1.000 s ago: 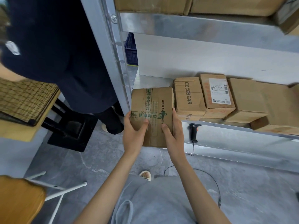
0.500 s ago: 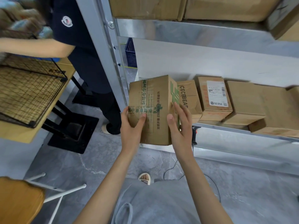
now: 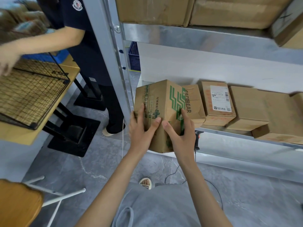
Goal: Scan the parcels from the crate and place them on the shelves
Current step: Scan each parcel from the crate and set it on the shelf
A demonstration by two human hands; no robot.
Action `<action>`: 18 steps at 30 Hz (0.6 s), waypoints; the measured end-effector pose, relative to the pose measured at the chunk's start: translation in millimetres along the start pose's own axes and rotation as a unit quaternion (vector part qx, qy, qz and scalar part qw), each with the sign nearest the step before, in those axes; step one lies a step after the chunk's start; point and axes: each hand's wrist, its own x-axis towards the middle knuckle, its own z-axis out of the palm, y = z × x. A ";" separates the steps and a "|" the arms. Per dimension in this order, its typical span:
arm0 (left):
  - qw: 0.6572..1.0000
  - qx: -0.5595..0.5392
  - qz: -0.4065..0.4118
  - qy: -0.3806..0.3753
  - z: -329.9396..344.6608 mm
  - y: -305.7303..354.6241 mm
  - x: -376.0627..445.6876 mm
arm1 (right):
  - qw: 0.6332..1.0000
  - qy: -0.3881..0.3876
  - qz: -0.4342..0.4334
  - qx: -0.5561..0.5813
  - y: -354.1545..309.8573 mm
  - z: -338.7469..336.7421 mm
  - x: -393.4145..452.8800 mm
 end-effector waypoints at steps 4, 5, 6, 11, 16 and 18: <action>0.997 -0.069 0.000 -0.037 -2.5 0.4 1.9 | 0.997 0.000 0.033 0.076 0.9 -11.3 7.2; 0.995 -0.087 0.001 -0.046 -2.9 1.4 1.5 | 0.995 -0.009 0.039 0.094 0.6 -13.0 8.6; 0.992 -0.109 -0.002 -0.058 -3.0 2.6 1.3 | 0.995 -0.023 0.037 0.095 0.7 -13.5 9.3; 0.974 -0.190 0.014 -0.125 2.4 12.3 -0.8 | 0.999 -0.018 0.011 0.046 0.6 -3.8 3.4; 0.970 -0.219 0.035 -0.104 -0.5 11.9 0.8 | 0.997 -0.028 0.022 0.074 -5.2 -3.4 -0.4; 0.966 -0.242 0.032 -0.090 -6.2 10.3 1.6 | 0.997 -0.041 0.008 0.061 -11.5 -5.3 1.7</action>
